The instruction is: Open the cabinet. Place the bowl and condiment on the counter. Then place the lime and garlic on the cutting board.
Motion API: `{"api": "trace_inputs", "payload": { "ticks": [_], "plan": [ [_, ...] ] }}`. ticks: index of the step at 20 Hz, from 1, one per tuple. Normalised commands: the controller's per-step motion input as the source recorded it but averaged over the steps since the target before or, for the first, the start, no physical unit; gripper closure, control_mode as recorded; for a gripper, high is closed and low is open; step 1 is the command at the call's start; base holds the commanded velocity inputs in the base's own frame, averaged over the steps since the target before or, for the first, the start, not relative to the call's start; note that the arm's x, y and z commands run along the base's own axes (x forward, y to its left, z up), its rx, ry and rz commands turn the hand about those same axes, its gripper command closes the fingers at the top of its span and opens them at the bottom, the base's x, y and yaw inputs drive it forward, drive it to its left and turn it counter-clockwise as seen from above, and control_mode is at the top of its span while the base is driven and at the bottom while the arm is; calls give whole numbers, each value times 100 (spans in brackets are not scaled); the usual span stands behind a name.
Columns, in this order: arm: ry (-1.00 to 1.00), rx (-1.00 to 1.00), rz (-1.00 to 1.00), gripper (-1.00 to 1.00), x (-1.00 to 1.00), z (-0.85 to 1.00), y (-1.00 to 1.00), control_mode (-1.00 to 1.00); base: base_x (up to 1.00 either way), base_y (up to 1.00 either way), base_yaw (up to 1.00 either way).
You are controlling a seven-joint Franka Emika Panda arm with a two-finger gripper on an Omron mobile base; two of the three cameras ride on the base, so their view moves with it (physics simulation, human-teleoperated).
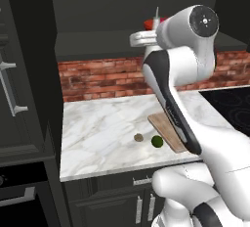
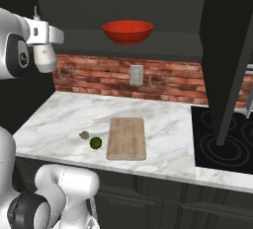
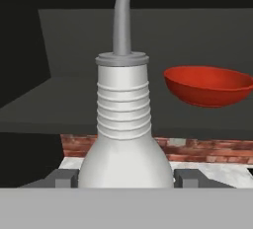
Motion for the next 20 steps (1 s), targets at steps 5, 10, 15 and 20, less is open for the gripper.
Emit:
{"api": "trace_inputs", "payload": {
  "ticks": [5, 10, 15, 20],
  "plan": [
    [-1, 0, 0, 100, -61, -12, 0, -100, 0, 0, 0],
    [0, 0, -1, 100, -22, -27, 4, -100, 0, 0, 0],
    [0, 0, -2, 100, 0, -34, 7, -100, 0, 0, 0],
    [0, 0, -4, 100, 0, -32, 11, -100, 0, 0, 0]
  ]
}}
